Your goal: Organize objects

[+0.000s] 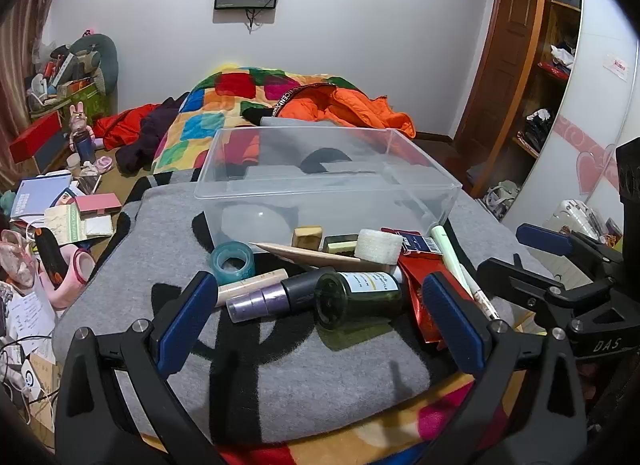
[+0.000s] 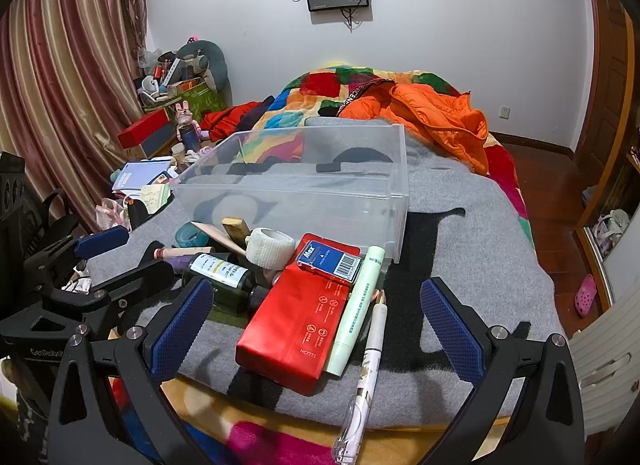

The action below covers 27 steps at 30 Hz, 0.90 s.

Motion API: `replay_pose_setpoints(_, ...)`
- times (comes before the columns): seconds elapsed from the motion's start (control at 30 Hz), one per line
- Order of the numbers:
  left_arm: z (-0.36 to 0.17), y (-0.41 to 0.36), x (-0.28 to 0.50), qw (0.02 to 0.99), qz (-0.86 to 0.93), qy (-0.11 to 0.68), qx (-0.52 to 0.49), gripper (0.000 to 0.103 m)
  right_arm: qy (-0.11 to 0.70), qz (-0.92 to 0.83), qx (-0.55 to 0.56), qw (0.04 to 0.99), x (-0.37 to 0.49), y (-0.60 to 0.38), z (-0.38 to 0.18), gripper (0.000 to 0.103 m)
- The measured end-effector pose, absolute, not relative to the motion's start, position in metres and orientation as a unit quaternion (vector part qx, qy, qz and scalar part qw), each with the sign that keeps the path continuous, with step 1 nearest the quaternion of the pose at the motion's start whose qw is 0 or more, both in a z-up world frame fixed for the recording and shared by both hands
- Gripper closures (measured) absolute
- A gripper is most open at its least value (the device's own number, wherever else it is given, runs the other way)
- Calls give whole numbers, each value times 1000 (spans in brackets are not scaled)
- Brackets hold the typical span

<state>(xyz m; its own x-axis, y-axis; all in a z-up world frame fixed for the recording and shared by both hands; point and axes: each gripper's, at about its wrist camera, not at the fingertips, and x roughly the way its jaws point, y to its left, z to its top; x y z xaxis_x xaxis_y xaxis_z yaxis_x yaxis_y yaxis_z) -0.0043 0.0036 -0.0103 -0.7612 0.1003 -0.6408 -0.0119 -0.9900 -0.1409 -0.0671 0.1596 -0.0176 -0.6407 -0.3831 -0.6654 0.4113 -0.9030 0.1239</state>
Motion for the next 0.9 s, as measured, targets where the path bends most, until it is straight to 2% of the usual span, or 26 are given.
replay_pose_setpoints(0.9,-7,1,-1,36,935,-72,-346,0,16,-906,367,213,-72,164,-18,0)
